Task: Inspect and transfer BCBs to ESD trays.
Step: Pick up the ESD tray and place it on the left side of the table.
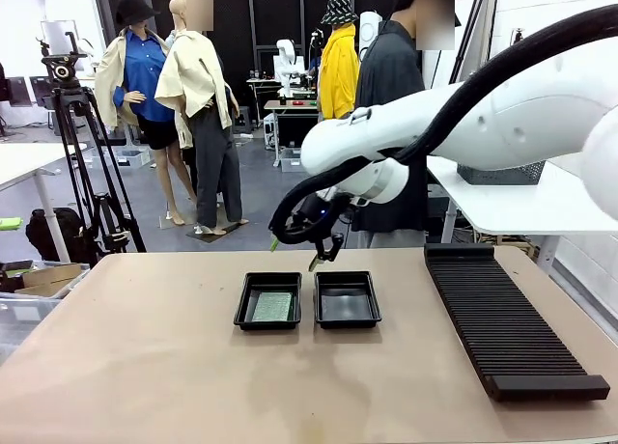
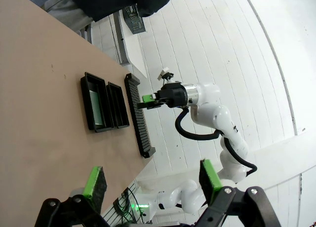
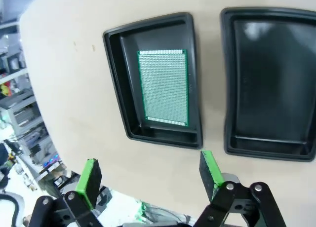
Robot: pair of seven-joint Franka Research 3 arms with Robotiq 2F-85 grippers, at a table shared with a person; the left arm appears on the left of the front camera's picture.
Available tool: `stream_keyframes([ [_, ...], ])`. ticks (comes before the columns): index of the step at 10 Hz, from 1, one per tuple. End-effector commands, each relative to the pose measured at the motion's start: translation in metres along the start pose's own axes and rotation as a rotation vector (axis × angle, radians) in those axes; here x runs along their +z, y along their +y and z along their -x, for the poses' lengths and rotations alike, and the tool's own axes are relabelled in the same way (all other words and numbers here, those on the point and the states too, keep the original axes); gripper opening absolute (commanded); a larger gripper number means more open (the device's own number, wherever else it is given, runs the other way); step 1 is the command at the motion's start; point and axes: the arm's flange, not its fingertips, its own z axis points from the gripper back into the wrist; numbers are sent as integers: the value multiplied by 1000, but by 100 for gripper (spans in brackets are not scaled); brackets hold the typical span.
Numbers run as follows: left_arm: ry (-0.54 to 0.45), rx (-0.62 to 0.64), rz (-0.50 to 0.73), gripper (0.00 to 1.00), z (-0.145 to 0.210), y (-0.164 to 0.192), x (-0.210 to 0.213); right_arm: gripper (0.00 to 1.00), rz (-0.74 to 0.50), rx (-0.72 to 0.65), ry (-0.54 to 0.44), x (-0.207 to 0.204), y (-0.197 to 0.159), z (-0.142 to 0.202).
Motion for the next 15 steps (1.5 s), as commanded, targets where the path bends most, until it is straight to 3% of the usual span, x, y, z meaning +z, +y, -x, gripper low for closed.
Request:
stream_keyframes([
  [1,-5,-1,0,100,1,-2,2,100,-95,30,-25,25,-47,29],
  [5,-5,-1,0,100,1,-2,2,100,-258,52,-101,76,-106,41],
  [9,-5,-1,0,100,1,-2,2,100,-460,13,-139,117,-190,38],
  [15,-5,-1,0,100,1,-2,2,100,-559,33,-201,158,-299,49],
])
